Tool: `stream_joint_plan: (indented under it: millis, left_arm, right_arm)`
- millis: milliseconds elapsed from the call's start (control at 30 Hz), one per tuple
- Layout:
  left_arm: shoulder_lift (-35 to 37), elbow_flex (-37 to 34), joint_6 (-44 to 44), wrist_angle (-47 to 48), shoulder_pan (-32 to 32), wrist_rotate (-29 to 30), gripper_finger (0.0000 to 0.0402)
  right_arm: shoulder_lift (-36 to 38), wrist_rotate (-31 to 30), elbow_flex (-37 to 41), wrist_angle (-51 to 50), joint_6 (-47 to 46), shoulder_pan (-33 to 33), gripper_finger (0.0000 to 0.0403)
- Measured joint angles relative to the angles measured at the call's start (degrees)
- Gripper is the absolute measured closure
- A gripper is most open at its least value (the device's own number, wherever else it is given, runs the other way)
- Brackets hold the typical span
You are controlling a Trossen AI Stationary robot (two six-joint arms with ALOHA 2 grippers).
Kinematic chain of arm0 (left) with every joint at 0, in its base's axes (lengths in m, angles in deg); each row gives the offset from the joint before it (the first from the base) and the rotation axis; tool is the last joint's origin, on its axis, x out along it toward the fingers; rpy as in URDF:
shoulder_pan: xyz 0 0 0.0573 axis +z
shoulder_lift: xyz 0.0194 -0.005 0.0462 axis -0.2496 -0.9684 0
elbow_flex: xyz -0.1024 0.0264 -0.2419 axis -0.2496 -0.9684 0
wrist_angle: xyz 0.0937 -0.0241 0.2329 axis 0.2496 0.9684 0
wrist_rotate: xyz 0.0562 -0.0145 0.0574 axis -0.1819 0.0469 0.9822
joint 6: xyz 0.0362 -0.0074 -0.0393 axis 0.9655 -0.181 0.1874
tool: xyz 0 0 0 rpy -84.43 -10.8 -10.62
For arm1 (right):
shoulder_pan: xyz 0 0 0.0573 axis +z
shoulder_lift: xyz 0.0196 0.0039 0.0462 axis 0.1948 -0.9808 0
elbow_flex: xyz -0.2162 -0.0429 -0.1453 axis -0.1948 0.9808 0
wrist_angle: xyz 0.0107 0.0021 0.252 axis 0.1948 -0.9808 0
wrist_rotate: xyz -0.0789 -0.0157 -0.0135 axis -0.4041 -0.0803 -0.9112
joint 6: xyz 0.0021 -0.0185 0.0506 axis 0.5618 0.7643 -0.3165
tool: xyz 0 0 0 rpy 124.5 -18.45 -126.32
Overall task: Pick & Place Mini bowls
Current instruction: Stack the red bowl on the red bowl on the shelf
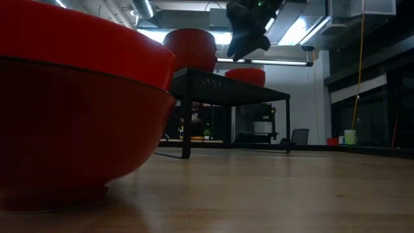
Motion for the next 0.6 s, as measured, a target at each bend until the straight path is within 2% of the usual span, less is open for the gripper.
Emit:
stream_joint_plan:
  millis: [267,433,600]
  left_arm:
    - [0.02,0.02,0.42,-0.23,-0.02,-1.48,0.0343]
    - [0.02,0.02,0.48,-0.85,-0.02,-4.66,0.0339]
    - [0.02,0.07,0.52,-2.05,-0.61,-8.91,0.0339]
  right_arm:
    - [1.51,-0.55,0.0,-0.09,-1.44,5.04,0.0232]
    - [3.68,-3.33,0.0,-0.22,-2.66,8.18,0.0232]
    - [5.04,-3.54,0.0,-0.73,-3.87,11.6,0.0232]
